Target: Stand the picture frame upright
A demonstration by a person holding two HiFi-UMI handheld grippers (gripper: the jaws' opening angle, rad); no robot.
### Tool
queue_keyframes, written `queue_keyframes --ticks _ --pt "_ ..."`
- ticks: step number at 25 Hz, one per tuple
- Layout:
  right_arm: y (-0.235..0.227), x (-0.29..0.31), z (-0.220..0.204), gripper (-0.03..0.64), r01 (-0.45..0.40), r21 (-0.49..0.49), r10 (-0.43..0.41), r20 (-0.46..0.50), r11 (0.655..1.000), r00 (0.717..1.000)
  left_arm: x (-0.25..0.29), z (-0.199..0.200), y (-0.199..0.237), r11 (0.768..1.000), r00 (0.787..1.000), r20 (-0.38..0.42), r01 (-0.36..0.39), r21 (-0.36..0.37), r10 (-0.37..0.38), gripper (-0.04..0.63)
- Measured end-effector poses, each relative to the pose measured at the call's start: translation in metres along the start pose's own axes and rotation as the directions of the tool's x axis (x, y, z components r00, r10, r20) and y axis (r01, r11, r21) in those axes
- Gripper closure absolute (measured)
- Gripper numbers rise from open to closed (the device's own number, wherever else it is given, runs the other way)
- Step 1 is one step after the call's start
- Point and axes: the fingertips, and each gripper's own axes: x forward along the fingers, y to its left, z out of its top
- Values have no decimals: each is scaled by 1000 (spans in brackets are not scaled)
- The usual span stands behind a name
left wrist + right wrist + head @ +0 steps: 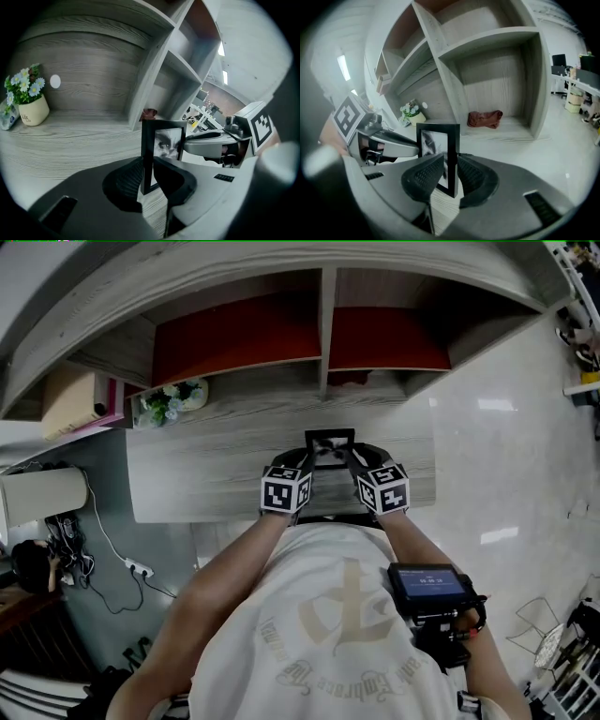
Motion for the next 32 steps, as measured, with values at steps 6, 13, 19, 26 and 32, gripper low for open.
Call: queue_keyframes --ticks 6,13,19,26,32 --pt "-12 11 21 522 -26 -23 27 8 999 1000 10 20 7 999 999 22 -43 -20 43 528" --pt "-22 30 47 522 -43 -37 43 21 998 999 20 45 24 996 995 46 -86 -38 87 528" --pt "-30 46 64 522 -51 -44 52 27 998 998 30 65 39 992 991 47 -120 -29 122 528" --pt "-35 54 73 528 -52 -66 54 36 996 998 37 76 48 991 990 61 -129 -27 131 528" --pt "-41 59 81 529 -48 -62 51 49 997 997 42 83 50 991 989 65 -132 -33 134 528"
